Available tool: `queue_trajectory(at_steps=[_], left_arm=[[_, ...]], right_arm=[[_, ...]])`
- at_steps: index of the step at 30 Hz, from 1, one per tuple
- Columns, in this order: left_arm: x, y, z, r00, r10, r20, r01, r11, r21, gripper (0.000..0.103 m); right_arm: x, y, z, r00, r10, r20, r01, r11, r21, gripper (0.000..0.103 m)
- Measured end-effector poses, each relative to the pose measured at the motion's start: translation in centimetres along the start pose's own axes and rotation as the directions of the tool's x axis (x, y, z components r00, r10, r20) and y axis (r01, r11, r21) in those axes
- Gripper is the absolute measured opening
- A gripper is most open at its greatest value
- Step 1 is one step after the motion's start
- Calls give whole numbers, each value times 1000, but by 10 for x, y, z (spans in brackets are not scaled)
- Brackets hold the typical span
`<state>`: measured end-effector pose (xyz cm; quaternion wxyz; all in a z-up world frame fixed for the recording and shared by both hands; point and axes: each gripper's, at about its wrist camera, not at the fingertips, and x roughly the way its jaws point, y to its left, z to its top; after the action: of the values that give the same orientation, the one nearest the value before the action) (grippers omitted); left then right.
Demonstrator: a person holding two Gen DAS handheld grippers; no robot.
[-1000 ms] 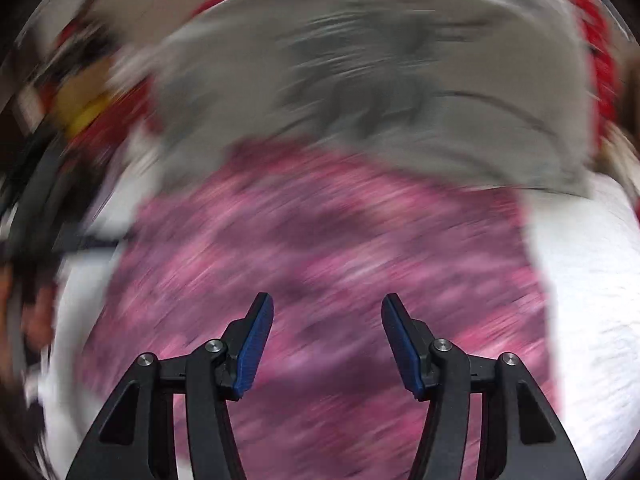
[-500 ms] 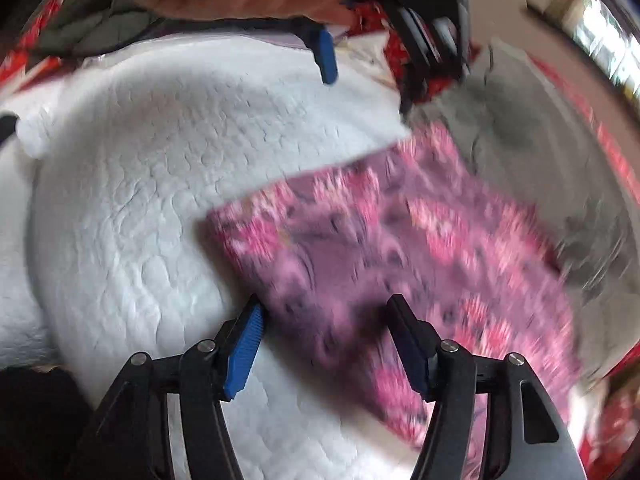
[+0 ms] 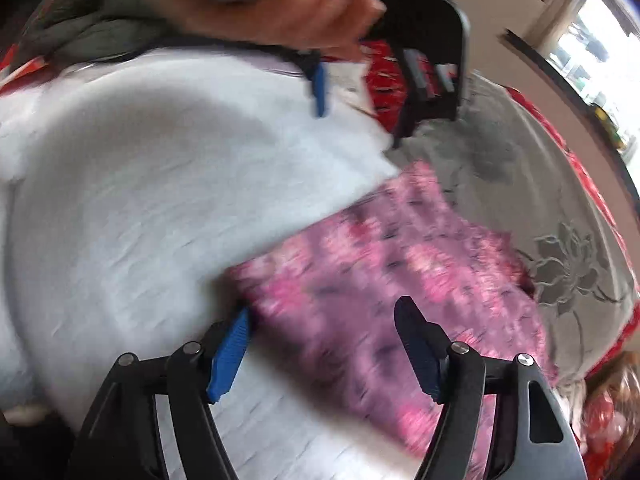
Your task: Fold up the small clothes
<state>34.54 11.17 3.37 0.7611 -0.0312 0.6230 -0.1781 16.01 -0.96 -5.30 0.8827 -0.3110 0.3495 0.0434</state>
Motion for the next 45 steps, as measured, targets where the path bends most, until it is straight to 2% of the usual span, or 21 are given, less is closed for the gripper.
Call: queue_trajectory(at_steps=[1, 3, 4, 8, 10, 15, 16, 17, 18, 19, 21, 27, 34, 39, 45], left_arm=[[1, -2, 2, 1000, -10, 0, 10, 1000, 0, 72], [3, -5, 5, 999, -46, -7, 46, 999, -5, 72], [6, -7, 6, 997, -74, -19, 74, 997, -9, 72], [21, -19, 8, 982, -176, -71, 176, 984, -5, 72], [31, -29, 8, 974, -205, -94, 206, 979, 0, 72], [47, -58, 8, 965, -235, -119, 238, 971, 7, 71], [47, -66, 8, 970, -221, -105, 225, 974, 30, 65], [45, -74, 7, 975, -203, -92, 208, 977, 55, 55], [45, -82, 7, 981, -176, -83, 183, 979, 87, 26], [45, -91, 8, 987, -138, -81, 147, 982, 117, 10], [41, -98, 9, 992, -107, -64, 115, 984, 133, 6], [12, -127, 8, 993, -114, 14, 110, 982, 156, 5], [-11, -194, -1, 992, -115, 48, 101, 968, 230, 5], [-8, -249, -13, 994, -98, 47, 82, 960, 269, 5], [9, -324, -27, 996, -77, 45, 57, 940, 335, 5]], right_arm=[[7, -5, 3, 1000, -12, -12, 12, 1000, 16, 58], [20, -17, 6, 999, -2, -48, 4, 999, 40, 13], [20, -22, 5, 999, 14, -44, -11, 999, 52, 9], [-2, -41, -1, 998, -29, 63, 23, 995, 95, 7], [-17, -49, -3, 992, -46, 117, 33, 994, 104, 7], [-31, -63, -5, 985, -36, 167, 15, 992, 125, 6], [-33, -65, -5, 985, -30, 169, 8, 991, 135, 6], [-34, -68, -6, 985, -24, 171, -1, 989, 147, 6], [-33, -71, -8, 985, -20, 171, -7, 988, 155, 5], [-31, -75, -9, 985, -17, 172, -11, 987, 163, 5], [-33, -82, -13, 984, -15, 175, -20, 981, 195, 5], [-45, -117, -25, 980, -11, 197, -56, 943, 329, 5], [-71, -160, -47, 974, -50, 222, -57, 891, 451, 5], [-86, -196, -79, 976, -74, 203, -54, 826, 561, 5], [-95, -241, -129, 981, -95, 167, -51, 710, 703, 5]])
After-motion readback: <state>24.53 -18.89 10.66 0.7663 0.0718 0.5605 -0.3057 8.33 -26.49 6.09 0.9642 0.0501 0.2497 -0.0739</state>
